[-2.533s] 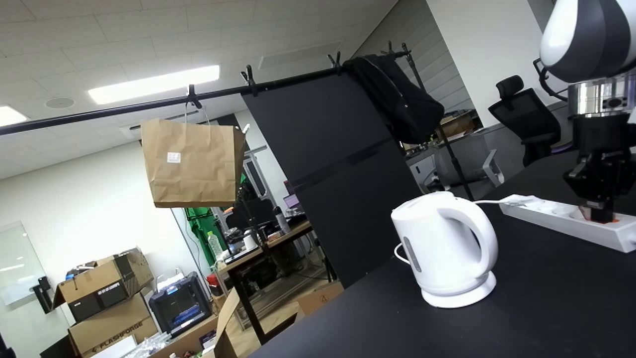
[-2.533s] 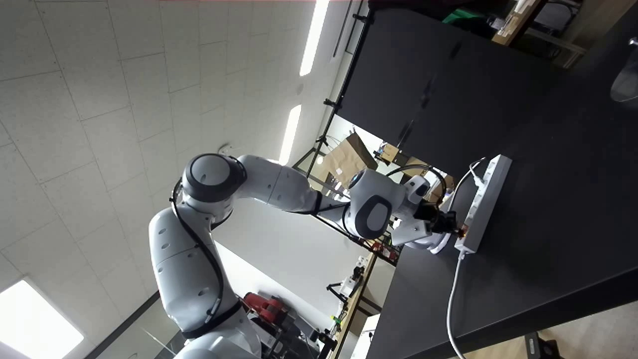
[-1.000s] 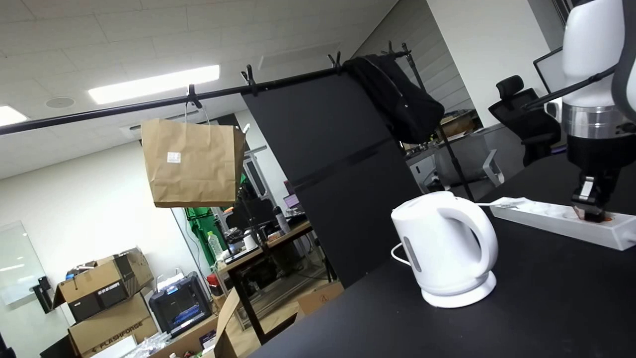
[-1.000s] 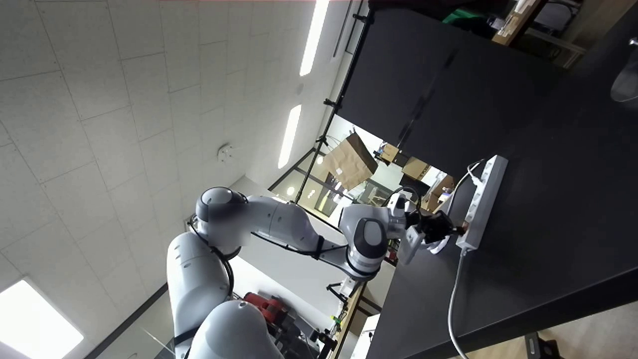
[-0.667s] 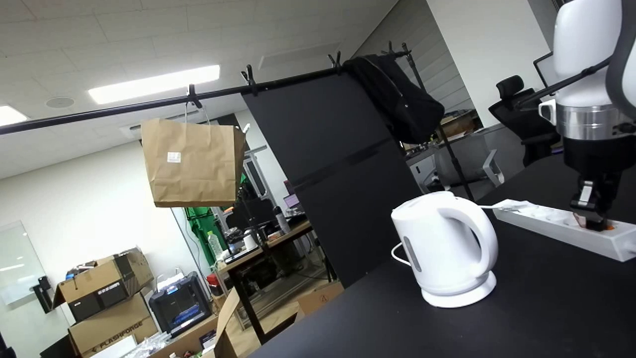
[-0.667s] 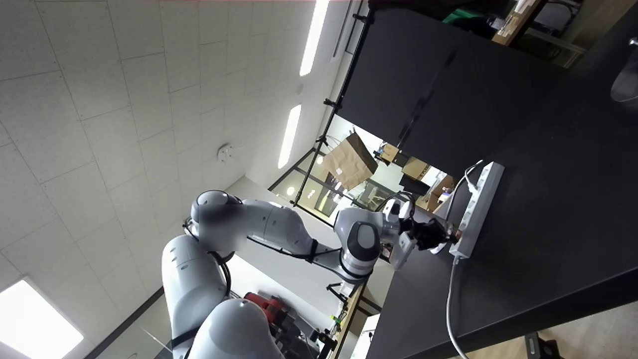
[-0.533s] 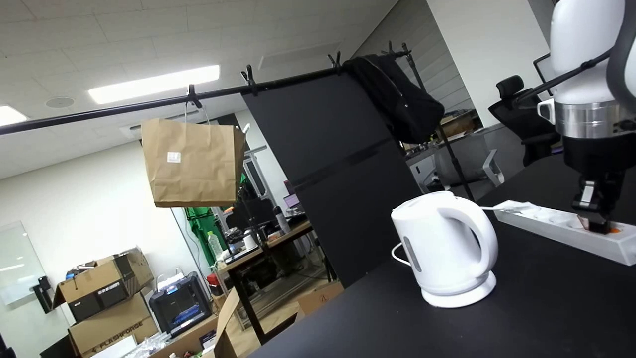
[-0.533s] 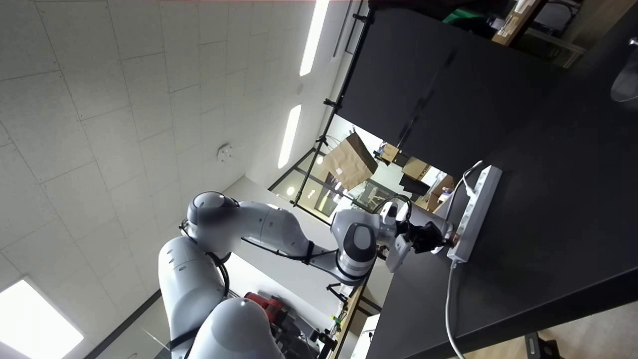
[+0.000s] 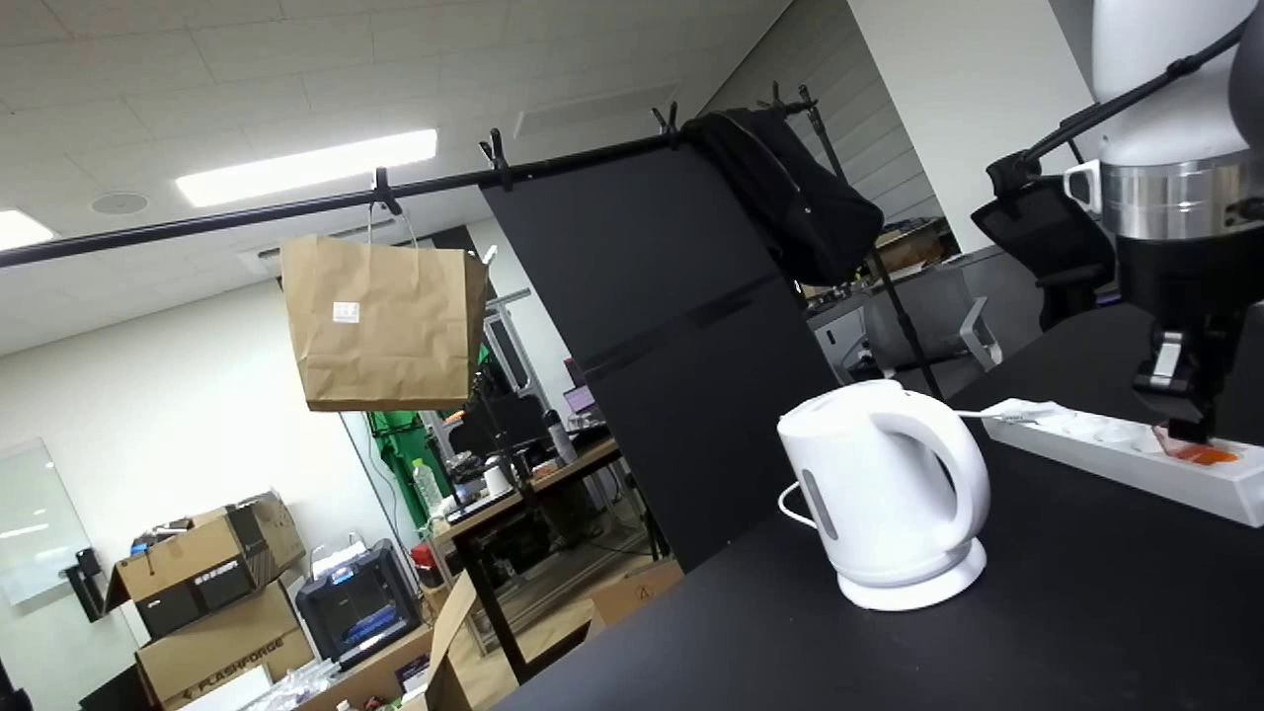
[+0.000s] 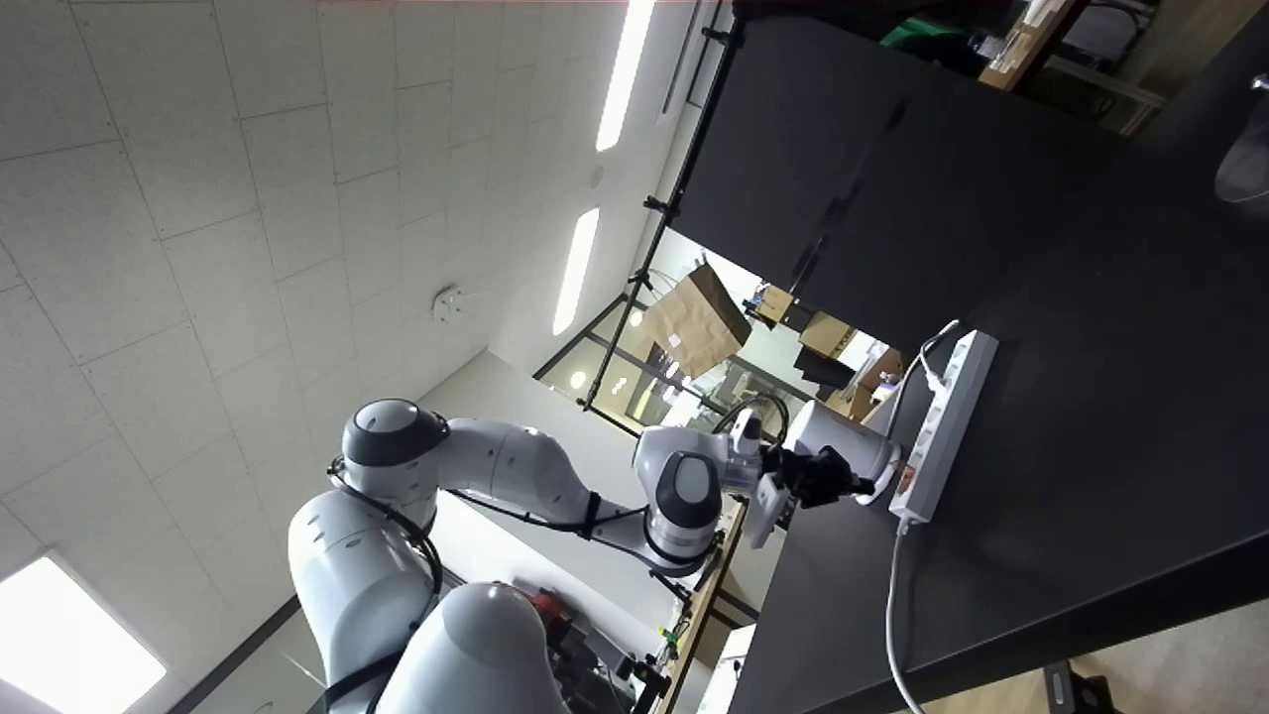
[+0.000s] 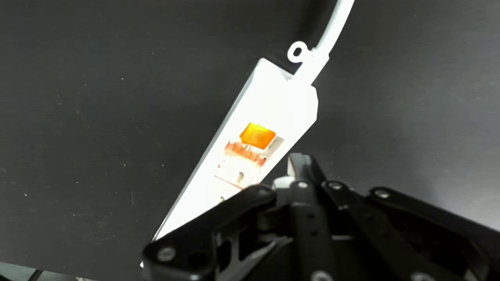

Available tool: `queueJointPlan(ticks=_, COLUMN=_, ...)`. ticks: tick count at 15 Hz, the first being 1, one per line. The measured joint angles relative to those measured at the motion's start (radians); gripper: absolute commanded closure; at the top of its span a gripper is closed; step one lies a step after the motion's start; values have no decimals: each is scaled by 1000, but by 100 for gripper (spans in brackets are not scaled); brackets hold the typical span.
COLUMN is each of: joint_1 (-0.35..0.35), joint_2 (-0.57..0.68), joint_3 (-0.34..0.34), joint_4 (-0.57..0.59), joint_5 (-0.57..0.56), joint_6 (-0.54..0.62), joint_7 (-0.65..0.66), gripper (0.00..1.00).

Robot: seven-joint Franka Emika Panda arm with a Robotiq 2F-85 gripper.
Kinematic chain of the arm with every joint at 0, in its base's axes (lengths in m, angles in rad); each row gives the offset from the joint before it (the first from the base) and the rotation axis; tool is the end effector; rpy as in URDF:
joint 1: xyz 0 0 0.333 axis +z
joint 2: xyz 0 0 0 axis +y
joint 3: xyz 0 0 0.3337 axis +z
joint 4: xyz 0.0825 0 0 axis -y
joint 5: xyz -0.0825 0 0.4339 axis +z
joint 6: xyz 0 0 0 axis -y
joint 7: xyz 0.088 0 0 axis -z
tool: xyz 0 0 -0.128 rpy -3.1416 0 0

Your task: Turn off the switch on the adapter

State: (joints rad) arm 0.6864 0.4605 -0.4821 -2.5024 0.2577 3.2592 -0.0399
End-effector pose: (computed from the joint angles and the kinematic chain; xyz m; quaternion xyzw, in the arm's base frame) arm 0.5117 0.0556 0.1192 0.9784 0.0306 0.1903 0.0750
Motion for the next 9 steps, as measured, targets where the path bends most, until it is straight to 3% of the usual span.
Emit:
queueJointPlan(ticks=2, joint_1=49, joint_2=-8, joint_3=-36, joint_4=-12, joint_5=17, joint_6=-1, joint_7=-1, gripper=69)
queueJointPlan(ticks=9, joint_1=190, joint_2=-27, joint_3=-159, joint_4=-38, joint_5=43, joint_6=-22, joint_7=0, gripper=23)
